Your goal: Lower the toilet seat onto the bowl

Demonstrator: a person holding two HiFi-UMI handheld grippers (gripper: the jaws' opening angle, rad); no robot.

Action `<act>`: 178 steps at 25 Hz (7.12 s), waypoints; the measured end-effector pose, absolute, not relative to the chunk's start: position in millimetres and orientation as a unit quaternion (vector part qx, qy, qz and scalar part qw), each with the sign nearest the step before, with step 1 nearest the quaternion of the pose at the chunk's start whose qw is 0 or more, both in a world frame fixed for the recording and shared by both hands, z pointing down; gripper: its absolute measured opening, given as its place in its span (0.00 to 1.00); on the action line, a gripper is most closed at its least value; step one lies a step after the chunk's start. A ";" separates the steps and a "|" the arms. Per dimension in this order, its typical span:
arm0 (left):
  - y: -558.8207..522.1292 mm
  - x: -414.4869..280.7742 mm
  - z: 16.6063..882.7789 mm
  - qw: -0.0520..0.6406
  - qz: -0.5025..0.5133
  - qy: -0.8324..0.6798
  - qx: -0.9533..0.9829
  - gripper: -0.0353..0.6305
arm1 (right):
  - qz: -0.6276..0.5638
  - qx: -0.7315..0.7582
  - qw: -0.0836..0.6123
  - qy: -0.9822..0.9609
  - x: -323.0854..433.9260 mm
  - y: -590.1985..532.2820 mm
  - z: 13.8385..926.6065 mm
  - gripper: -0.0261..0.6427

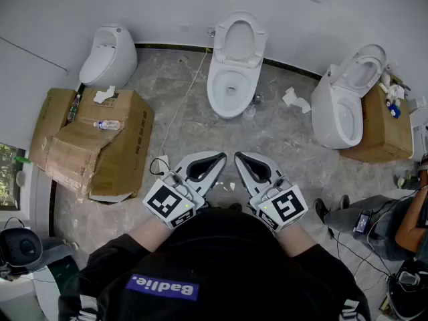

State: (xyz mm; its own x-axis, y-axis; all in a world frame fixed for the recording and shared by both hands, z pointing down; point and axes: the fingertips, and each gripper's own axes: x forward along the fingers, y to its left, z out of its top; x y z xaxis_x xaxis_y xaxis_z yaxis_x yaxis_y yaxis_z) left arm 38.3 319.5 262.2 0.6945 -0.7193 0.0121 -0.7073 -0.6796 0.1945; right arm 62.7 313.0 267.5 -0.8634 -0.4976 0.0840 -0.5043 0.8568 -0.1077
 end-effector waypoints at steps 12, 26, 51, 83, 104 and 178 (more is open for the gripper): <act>316.2 27.9 264.5 0.094 -0.032 -0.391 0.915 0.08 | 0.069 0.257 0.030 -0.963 53.6 309.7 271.8 0.08; 289.8 -16.6 257.6 0.069 -0.032 -0.389 0.918 0.08 | 0.072 0.264 0.031 -0.961 18.9 283.3 271.9 0.08; 197.2 -39.6 277.4 0.077 -0.030 -0.379 0.922 0.08 | 0.105 0.291 0.038 -0.950 2.3 182.8 306.7 0.08; -37.5 -20.0 285.0 0.058 -0.015 -0.429 0.901 0.08 | 0.115 0.263 0.037 -0.957 35.2 -19.3 316.4 0.08; -206.5 -94.9 342.3 0.032 0.038 -0.367 0.929 0.11 | 0.116 0.345 0.081 -0.928 -23.8 -112.5 331.8 0.08; -582.6 -80.7 597.7 -0.089 0.413 -0.245 0.872 0.23 | 0.269 0.321 0.102 -0.902 -18.2 -193.3 510.5 0.08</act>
State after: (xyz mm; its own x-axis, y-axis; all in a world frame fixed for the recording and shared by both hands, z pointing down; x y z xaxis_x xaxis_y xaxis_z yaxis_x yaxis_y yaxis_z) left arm -80.7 -582.6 597.7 0.5384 -0.5011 0.6775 -0.3533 -0.8641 -0.3584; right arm -18.2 -193.3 510.5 -0.7727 -0.5252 0.3566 -0.6347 0.6488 -0.4198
